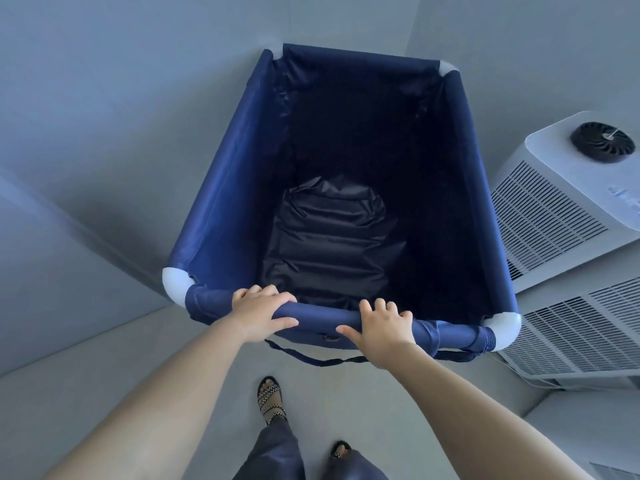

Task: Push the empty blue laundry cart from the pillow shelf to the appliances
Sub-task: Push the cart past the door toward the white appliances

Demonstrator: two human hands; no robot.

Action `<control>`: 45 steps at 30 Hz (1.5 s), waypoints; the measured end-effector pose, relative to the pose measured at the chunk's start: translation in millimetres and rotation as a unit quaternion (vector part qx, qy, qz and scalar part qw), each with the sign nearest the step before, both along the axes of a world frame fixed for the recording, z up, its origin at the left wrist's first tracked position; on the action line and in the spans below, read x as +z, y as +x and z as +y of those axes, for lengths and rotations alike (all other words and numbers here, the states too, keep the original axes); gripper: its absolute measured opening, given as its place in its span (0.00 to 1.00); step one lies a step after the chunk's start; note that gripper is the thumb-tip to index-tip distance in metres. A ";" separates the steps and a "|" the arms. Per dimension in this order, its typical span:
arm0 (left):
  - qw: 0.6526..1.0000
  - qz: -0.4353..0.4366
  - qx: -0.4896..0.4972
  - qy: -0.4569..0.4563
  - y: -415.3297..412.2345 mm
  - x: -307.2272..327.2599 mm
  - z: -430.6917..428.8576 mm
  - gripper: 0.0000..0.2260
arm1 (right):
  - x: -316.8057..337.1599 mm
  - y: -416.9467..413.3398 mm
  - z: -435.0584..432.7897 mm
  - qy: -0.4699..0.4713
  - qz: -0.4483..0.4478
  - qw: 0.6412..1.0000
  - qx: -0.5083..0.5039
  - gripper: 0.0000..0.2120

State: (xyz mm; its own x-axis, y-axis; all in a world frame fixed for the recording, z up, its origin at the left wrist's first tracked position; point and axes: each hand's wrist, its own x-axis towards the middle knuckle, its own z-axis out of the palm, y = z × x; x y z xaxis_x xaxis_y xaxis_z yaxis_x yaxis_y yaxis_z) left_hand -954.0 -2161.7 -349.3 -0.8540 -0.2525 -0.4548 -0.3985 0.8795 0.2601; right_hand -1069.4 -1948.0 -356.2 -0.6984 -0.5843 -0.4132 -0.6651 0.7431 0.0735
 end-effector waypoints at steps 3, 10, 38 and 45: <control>0.999 0.013 -0.026 -0.018 -7.9 -1.5 -15.2 0.18 | -2.6 -4.1 -10.8 -0.009 -0.017 1.000 -0.019 0.34; 0.997 0.016 -0.067 -0.023 -47.3 0.5 -52.5 0.17 | -2.0 -21.2 -40.9 -0.032 -0.022 0.996 -0.077 0.33; 0.987 0.028 -0.155 -0.026 -162.5 -6.3 -122.3 0.17 | -1.7 -98.3 -96.9 -0.030 0.017 0.990 -0.137 0.31; 0.987 0.015 -0.158 -0.023 -163.7 -4.1 -122.1 0.17 | -2.3 -101.5 -94.5 -0.029 0.003 0.991 -0.132 0.32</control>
State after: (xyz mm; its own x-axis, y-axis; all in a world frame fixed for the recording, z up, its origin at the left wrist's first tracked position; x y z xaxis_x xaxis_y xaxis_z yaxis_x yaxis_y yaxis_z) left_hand -1117.7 -2283.8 -353.4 -0.9062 0.0085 -0.4227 -0.0960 0.9695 0.2253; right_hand -1170.8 -2042.5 -358.5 -0.8330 -0.4034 -0.3785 -0.4462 0.8945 0.0287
